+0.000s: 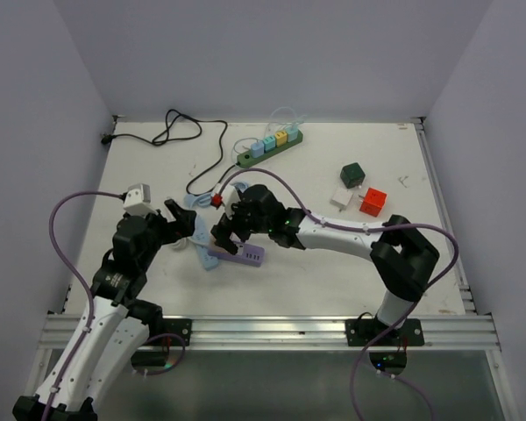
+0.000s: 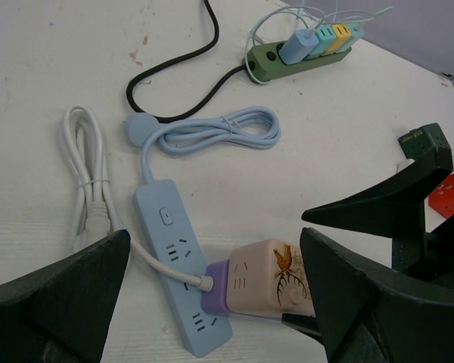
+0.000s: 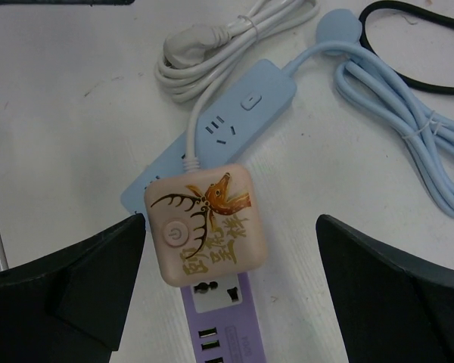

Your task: Pull the plug off the socket

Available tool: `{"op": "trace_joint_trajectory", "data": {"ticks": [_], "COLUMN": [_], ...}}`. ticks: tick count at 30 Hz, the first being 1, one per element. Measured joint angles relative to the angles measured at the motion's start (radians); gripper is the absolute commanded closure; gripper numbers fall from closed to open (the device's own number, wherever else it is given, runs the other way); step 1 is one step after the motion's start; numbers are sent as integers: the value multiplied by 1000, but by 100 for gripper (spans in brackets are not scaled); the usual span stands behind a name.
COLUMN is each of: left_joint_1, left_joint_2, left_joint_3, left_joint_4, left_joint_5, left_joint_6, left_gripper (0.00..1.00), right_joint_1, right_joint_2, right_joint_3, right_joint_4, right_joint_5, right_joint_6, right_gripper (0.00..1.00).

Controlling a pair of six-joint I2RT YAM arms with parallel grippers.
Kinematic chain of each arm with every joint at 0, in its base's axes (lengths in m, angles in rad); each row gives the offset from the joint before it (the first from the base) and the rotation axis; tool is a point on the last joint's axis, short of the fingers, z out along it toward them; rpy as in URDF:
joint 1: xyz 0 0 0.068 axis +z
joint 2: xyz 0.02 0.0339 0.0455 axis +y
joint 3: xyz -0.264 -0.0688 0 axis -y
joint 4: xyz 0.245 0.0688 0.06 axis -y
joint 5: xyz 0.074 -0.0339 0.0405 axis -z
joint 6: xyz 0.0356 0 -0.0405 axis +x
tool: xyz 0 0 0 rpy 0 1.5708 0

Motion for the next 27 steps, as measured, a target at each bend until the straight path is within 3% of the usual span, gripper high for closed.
{"op": "trace_joint_trajectory", "data": {"ticks": [8, 10, 12, 13, 16, 27], "left_joint_1": [-1, -1, -1, -1, -1, -1], "left_joint_2": [-26, -26, -27, -27, -27, -31], "left_joint_3": [10, 13, 13, 13, 13, 8], "left_joint_4": [-34, -42, -46, -49, -50, -46], "left_joint_5": [-35, -41, -43, -43, -43, -28], "left_joint_6": [-15, -21, -27, -28, -37, -61], "left_gripper": [0, 0, 0, 0, 0, 0], "right_joint_1": [54, 58, 58, 58, 58, 61], "right_joint_2": [69, 69, 71, 73, 84, 69], "right_joint_3": [44, 45, 54, 61, 110, 187], "right_joint_4": [-74, -89, -108, -115, -173, -261], "right_joint_5": [55, 58, 58, 58, 53, 142], "right_joint_6": [-45, -50, -55, -58, -66, 33], "right_gripper": [2, 5, 17, 34, 71, 92]}}
